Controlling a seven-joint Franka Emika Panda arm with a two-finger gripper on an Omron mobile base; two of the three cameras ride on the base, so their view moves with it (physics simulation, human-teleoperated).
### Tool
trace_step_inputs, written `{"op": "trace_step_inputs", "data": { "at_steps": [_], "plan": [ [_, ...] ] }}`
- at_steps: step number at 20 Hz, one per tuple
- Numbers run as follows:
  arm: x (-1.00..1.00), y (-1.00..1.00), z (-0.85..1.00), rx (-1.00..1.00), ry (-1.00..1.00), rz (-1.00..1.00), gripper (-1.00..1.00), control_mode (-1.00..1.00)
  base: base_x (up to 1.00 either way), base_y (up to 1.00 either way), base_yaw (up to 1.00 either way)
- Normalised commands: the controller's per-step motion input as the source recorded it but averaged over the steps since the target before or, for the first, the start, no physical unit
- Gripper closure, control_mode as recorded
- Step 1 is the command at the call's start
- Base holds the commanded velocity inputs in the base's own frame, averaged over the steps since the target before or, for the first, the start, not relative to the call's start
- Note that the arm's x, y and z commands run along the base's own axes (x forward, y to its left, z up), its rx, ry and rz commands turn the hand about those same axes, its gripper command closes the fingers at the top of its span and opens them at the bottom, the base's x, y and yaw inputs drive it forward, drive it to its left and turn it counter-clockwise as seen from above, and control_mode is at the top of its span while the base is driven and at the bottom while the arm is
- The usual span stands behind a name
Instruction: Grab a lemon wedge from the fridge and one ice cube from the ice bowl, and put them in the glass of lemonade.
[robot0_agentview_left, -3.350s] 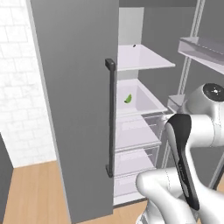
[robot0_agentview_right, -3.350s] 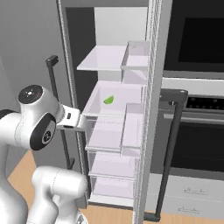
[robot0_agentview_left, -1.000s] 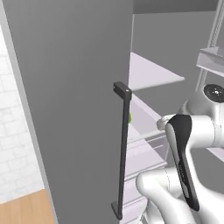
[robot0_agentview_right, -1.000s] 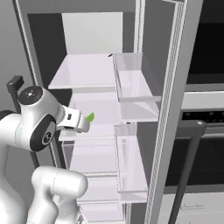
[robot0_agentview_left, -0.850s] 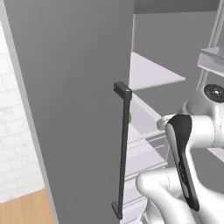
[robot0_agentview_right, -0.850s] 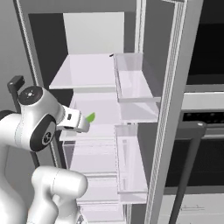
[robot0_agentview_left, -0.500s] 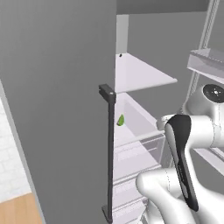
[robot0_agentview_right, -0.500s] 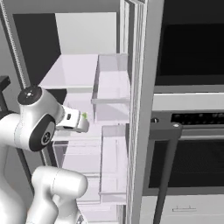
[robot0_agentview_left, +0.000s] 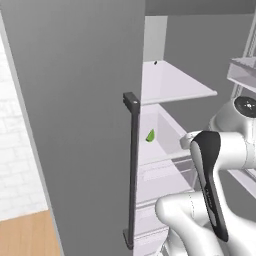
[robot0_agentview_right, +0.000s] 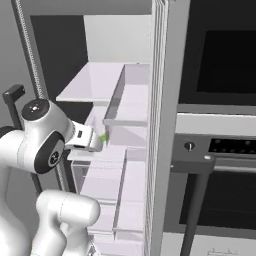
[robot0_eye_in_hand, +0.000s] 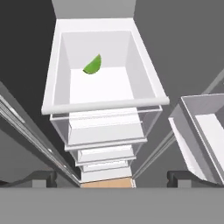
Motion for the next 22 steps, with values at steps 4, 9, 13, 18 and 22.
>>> {"op": "trace_step_inputs", "data": {
  "at_steps": [4,9,13,18,22],
  "plan": [
    [0.00,0.00,0.00,0.00,0.00,0.00,-1.00,1.00,-0.16,0.02,0.33],
    [0.00,0.00,0.00,0.00,0.00,0.00,-1.00,1.00,0.00,0.03,0.19],
    [0.00,0.00,0.00,0.00,0.00,0.00,-1.00,1.00,0.00,0.00,0.00],
    [0.00,0.00,0.00,0.00,0.00,0.00,-1.00,1.00,0.00,0.00,0.00],
    [0.00,-0.02,0.00,0.00,-0.04,0.00,-1.00,-1.00,0.00,0.00,0.00]
  ]
}}
